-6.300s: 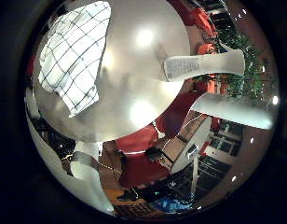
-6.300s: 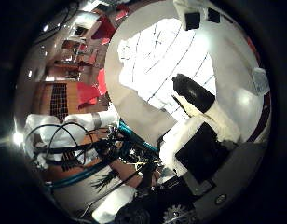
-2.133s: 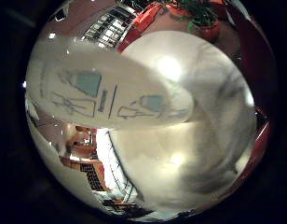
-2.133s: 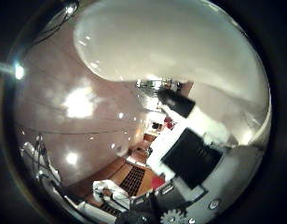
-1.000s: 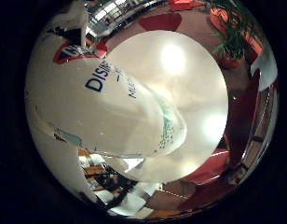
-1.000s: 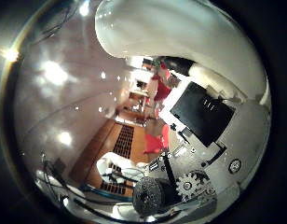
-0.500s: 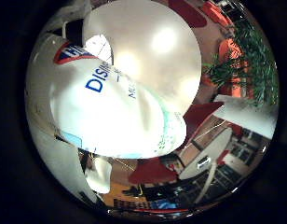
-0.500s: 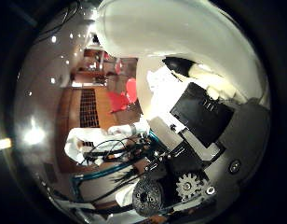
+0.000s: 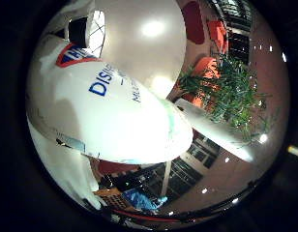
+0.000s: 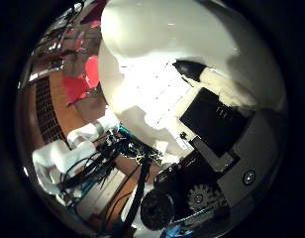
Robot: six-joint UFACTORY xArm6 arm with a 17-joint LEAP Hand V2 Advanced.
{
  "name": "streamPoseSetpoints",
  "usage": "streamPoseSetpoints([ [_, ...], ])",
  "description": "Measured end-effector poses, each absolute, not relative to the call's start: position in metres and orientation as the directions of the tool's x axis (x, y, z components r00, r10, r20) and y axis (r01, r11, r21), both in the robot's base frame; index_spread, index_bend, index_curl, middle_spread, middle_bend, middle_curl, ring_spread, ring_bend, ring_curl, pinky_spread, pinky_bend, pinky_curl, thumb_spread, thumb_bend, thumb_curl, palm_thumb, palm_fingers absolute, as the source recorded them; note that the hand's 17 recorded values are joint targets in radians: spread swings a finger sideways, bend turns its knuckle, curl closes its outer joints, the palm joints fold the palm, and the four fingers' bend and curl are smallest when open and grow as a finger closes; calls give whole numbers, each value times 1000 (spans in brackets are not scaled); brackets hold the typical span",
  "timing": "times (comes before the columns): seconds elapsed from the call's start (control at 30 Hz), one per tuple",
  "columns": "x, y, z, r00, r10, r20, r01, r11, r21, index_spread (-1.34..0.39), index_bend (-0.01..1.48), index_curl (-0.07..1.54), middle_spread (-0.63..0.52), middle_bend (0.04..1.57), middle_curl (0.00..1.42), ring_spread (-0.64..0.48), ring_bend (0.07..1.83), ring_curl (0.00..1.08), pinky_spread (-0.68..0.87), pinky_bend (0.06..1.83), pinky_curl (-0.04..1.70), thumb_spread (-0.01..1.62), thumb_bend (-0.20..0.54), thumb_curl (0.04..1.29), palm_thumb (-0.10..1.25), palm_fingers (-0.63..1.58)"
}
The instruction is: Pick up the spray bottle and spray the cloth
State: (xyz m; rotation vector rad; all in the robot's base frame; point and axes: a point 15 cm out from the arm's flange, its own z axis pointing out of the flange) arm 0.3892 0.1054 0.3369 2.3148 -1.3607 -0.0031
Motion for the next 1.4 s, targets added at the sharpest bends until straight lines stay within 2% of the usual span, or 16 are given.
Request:
streamPoseSetpoints([
  [0.23,396,107,301,504,-821,268,-815,-350,461,-185,1222,718,-110,1422,664,-218,1342,777,-172,1046,1379,993,-14,740,965,1135],
  [0.6,397,117,305,504,-830,236,-816,-369,446,-187,1219,723,-111,1420,665,-221,1336,790,-176,1045,1384,1006,-14,742,960,1134],
  [0.73,391,142,327,492,-859,141,-827,-411,384,-187,1218,724,-111,1412,663,-222,1334,793,-177,1045,1385,1007,-14,743,960,1134],
  [0.93,378,200,379,481,-870,-111,-838,-493,233,-192,1216,724,-111,1410,663,-223,1330,796,-178,1043,1386,1011,-13,742,967,1136],
  [1.1,359,259,419,473,-796,-377,-829,-547,116,-189,1211,726,-101,1412,664,-223,1328,798,-179,1042,1386,1004,-13,744,981,1136],
  [1.23,347,301,456,457,-667,-588,-818,-575,17,-190,1208,728,-99,1412,663,-223,1327,800,-180,1041,1387,997,-13,747,994,1137],
  [1.4,361,332,480,505,-515,-693,-804,-573,-160,-194,1205,730,-98,1411,663,-221,1329,798,-180,1040,1387,993,-14,748,1007,1139],
])
